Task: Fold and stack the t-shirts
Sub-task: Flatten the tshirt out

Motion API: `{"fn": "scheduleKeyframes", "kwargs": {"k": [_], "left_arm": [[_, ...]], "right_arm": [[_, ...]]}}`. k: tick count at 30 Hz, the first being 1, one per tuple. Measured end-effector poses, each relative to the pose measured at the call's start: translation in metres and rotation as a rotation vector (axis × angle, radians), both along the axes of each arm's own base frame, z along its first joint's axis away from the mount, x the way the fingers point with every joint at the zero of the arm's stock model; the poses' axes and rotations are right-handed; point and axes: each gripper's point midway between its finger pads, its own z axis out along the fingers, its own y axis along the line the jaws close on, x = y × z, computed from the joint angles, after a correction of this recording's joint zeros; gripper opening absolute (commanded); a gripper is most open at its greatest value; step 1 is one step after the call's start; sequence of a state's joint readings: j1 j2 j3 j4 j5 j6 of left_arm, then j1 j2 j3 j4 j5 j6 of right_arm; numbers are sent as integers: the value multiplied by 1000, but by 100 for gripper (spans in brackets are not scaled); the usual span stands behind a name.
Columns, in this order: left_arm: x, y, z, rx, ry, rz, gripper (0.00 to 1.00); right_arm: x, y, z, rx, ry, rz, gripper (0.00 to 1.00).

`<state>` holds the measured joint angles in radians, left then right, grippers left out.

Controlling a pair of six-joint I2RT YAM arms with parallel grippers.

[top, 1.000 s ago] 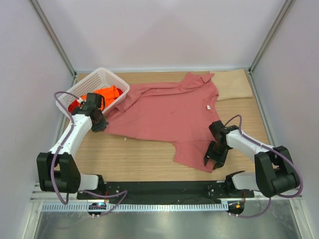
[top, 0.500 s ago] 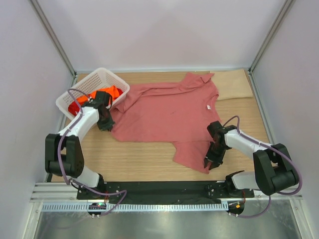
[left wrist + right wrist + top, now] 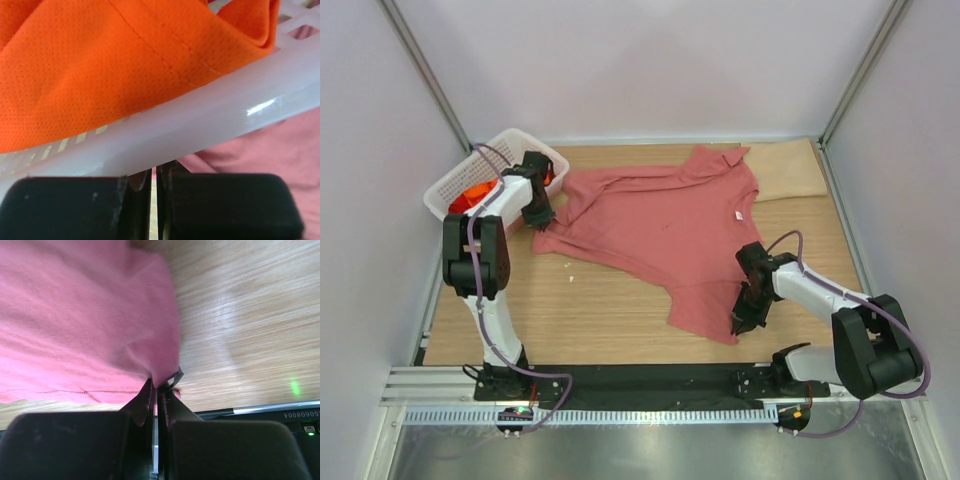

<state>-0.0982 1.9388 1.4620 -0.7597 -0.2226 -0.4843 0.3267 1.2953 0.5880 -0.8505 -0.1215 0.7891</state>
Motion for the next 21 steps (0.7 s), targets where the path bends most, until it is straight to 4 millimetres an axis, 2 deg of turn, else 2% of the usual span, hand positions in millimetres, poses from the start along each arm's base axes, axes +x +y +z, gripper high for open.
{"fn": "scheduleKeyframes", "kwargs": {"k": [6,11,13,16,21], "left_arm": [[25,21,7,10,-20,49,0],[30,21,16,-27,-41,53,0],[19,16,14,-39,-26,44,0],[-9,8,11,-51,6,24,0],[-53,-5,18,-66,24,-13,0]], "right_arm": [[6,0,0,0,-29,0,2],[10,1,2,-1,-47,-1,2],[14,1,4,0,-60,-1,2],[20,2,11,6,-97,-2,2],[36,8,38,47,-215,-3,2]]}}
